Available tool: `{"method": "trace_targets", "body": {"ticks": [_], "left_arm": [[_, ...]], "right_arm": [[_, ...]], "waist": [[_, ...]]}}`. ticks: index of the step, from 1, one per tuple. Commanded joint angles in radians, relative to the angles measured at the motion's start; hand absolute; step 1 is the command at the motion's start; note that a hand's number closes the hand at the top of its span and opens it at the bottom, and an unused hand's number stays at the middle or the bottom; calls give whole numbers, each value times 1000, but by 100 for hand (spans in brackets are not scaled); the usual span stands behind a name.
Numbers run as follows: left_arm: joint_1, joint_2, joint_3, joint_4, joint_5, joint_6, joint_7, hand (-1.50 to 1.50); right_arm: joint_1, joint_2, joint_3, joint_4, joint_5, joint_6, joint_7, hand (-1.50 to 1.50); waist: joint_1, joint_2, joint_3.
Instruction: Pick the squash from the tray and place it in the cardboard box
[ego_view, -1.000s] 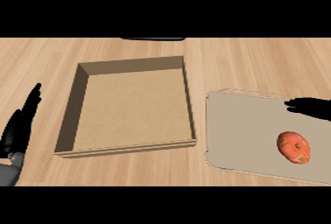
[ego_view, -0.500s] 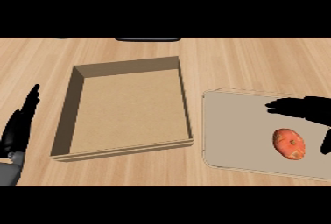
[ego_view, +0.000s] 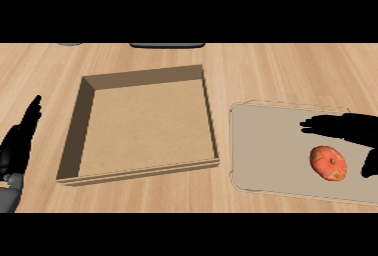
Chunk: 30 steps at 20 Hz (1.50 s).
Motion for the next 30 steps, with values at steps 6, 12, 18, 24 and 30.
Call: {"method": "trace_targets", "body": {"ticks": [6,12,18,24,30], "left_arm": [[6,-10,44,16,-16,-26,-34,0],[-23,-27,59,65,-44,-48,-34,0],[-8,-52,78,25,-76,-48,-3,0],[24,-103,66,-33,-128,-34,8,0],[14,-90,100,-61,-110,-74,48,0]], "right_arm": [[5,-33,-3,-67,-33,133,-136,-150],[85,-60,7,-252,-33,160,-15,-150],[164,-30,-6,-317,40,137,122,-150],[122,108,-36,-87,142,21,81,150],[144,166,-115,-86,158,-174,67,150]], "waist": [[-1,0,-1],[-11,-1,-1],[-8,-1,-1],[4,2,0],[4,2,1]]}}
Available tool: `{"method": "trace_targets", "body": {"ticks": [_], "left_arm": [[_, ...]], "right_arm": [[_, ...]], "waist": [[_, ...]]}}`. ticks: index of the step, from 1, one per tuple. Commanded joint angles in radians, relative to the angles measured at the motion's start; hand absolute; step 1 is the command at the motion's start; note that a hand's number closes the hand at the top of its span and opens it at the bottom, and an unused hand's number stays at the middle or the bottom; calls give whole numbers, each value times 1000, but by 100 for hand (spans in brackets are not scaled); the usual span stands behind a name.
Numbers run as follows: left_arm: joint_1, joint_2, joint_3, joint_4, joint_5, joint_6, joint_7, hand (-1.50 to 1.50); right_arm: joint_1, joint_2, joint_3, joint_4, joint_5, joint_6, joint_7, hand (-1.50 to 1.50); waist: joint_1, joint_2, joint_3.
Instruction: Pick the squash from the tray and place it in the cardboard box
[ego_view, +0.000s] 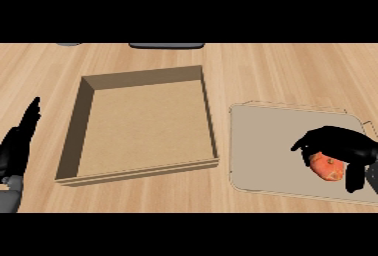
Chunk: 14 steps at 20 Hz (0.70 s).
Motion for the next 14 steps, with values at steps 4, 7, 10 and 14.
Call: {"method": "trace_targets", "body": {"ticks": [4,7,10,14], "left_arm": [[2,-37,-7,-17,-13,-17,23,0],[52,1,42,19,-2,4,-9,0],[66,13,64,32,-6,24,9,0],[88,23,81,35,-3,31,15,0]], "right_arm": [[-35,83,-88,97,28,-160,-52,150],[79,179,-179,1,-35,-95,423,150],[156,206,-265,43,-69,-127,581,150],[158,254,-319,-53,-35,-222,804,150]], "waist": [[6,10,13],[-72,-23,5],[-173,-48,2],[-183,-66,-5]]}}
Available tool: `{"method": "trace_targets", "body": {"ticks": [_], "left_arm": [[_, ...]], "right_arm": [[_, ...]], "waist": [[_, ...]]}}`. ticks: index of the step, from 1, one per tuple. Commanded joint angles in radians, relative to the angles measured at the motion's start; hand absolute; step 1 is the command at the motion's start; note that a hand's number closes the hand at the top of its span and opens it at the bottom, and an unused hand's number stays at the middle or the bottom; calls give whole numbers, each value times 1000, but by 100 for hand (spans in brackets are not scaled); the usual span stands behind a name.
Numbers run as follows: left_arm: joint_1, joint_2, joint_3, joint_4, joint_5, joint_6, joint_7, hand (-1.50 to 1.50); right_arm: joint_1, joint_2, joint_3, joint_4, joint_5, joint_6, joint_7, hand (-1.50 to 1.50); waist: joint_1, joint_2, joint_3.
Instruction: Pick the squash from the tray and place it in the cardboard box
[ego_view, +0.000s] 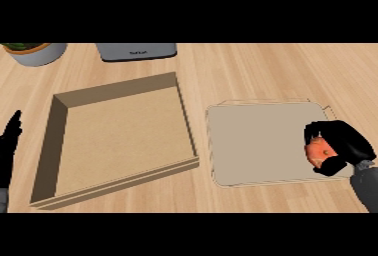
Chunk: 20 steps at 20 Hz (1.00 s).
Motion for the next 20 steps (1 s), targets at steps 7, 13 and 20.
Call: {"method": "trace_targets", "body": {"ticks": [7,13,20], "left_arm": [[44,4,14,-1,5,2,-5,0],[45,-6,0,-14,3,-7,-40,0],[-19,-8,-32,-34,-5,-38,-35,0]], "right_arm": [[20,199,-35,-301,119,-232,489,150],[-13,365,133,-524,324,-244,743,150],[-135,545,380,-704,512,-130,1193,150]], "waist": [[-8,-8,18],[46,12,19],[120,45,30]]}}
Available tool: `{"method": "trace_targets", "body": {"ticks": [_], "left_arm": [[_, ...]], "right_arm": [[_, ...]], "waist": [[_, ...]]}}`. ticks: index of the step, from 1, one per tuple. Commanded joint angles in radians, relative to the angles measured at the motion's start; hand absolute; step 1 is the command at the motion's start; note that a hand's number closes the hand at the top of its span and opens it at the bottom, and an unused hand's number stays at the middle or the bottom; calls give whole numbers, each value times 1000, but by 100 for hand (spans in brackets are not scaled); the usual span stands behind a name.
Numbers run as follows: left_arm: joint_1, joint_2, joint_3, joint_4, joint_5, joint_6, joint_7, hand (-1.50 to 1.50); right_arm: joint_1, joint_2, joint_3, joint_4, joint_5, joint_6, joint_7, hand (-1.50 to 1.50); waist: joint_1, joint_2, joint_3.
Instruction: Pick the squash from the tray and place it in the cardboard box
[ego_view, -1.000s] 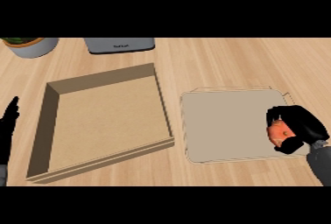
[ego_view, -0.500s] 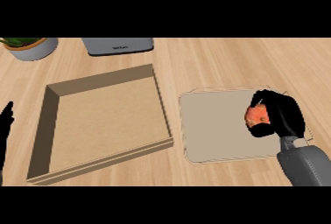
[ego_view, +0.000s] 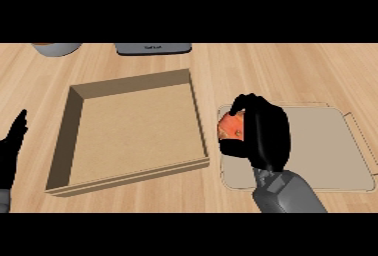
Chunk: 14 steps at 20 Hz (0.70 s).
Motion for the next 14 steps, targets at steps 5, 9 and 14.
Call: {"method": "trace_targets", "body": {"ticks": [5,9,14], "left_arm": [[-88,-34,-48,27,-21,-23,-9,0],[-133,-47,-60,32,-33,-20,8,0],[-115,-40,-55,17,-34,-28,-9,0]], "right_arm": [[-334,74,224,-66,65,118,606,150],[-488,75,214,60,-41,37,719,150],[-598,75,77,228,-163,-52,673,150]], "waist": [[84,37,7],[114,44,8],[134,49,10]]}}
